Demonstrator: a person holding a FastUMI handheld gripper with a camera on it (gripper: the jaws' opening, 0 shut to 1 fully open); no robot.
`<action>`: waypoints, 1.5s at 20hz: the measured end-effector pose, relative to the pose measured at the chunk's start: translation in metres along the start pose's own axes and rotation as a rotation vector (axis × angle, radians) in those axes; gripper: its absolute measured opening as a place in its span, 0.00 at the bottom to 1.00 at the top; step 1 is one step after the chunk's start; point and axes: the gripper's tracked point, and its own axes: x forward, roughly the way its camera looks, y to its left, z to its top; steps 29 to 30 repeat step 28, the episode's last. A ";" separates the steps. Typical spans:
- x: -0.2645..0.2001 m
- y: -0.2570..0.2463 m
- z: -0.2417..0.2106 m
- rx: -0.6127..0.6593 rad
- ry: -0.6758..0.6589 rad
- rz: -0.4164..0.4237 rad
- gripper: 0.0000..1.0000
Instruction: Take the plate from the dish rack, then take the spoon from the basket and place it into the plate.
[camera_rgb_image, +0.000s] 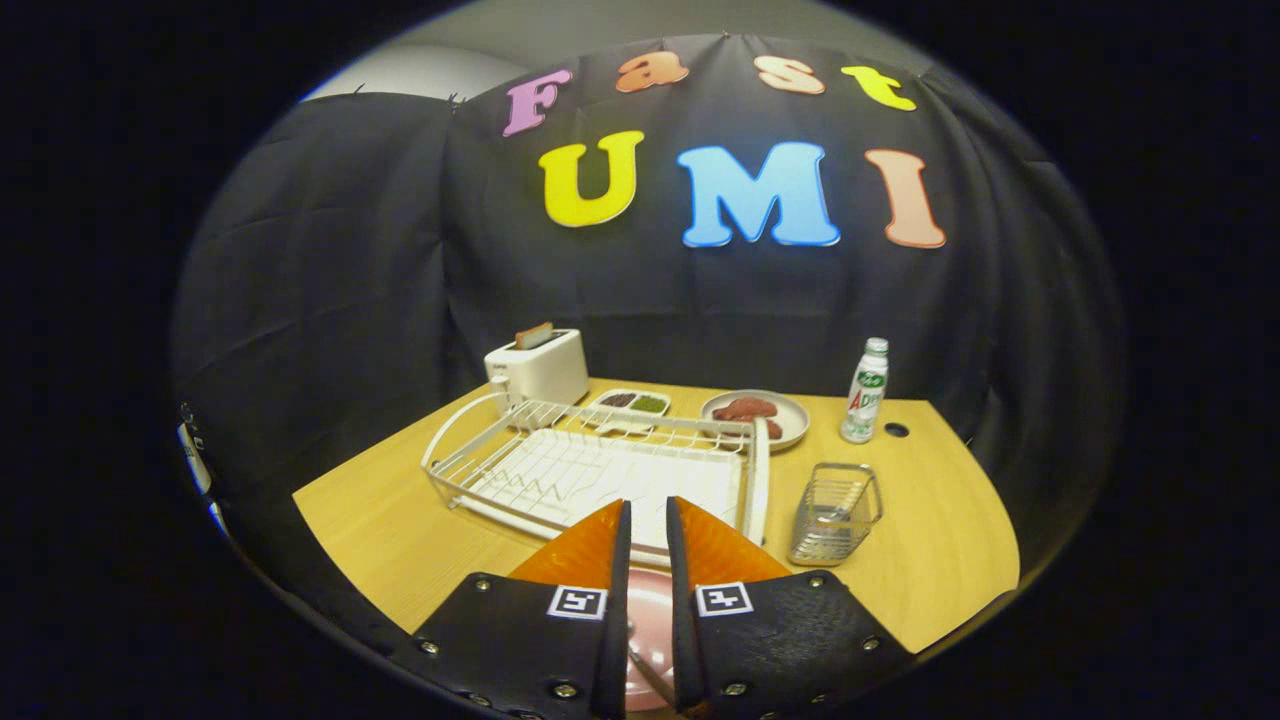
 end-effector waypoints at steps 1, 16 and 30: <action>-0.006 -0.010 0.015 0.006 -0.038 -0.031 0.18; -0.058 -0.071 0.159 0.017 -0.290 -0.218 0.95; -0.064 -0.094 0.178 0.033 -0.322 -0.221 0.96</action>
